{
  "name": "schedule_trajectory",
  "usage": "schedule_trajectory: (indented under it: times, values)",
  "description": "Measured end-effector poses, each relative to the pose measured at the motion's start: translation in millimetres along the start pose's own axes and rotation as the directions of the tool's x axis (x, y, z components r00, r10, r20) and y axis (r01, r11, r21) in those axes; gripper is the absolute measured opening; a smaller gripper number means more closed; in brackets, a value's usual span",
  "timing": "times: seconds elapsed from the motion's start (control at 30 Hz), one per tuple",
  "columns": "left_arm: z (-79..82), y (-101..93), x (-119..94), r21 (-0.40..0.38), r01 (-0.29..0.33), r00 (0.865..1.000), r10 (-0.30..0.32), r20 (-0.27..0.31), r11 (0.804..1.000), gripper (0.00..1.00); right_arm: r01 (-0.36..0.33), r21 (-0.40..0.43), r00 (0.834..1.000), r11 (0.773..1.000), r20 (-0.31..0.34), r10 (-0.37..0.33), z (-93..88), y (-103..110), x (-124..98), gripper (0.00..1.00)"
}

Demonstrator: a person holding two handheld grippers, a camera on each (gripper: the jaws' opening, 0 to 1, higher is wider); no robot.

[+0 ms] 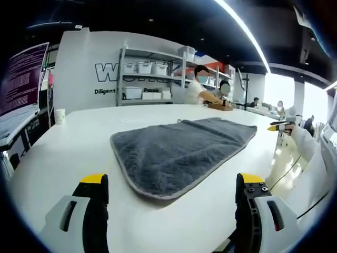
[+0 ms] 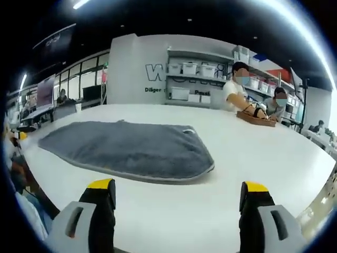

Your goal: Open the folded towel by lifting each exposed corner and separating the folded layers until the towel lies flat within the target outline without major curled edges

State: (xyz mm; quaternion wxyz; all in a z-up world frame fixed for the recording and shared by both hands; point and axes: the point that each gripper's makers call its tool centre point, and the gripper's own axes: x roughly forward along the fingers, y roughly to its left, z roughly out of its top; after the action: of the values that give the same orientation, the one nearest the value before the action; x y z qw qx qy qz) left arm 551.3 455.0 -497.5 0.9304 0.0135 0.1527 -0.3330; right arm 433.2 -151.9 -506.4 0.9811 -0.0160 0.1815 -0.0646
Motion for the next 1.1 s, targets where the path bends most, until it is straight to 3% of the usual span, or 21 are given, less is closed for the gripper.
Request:
schedule_trajectory:
  times: [0.47, 1.1]
  values:
    - [0.1, 1.0, -1, 0.004, -0.010, 1.000, 0.010, -0.009, 1.000, 1.00, -0.052, -0.070, 0.998, 0.996, -0.045, 0.049, 7.2, 1, 11, 0.99]
    - [-1.0, 2.8, 2, 0.000, -0.010, 1.000, 0.010, -0.009, 1.000, 1.00, -0.058, -0.072, 0.996, 0.996, -0.067, 0.053, 6.0, 0, 19, 0.99]
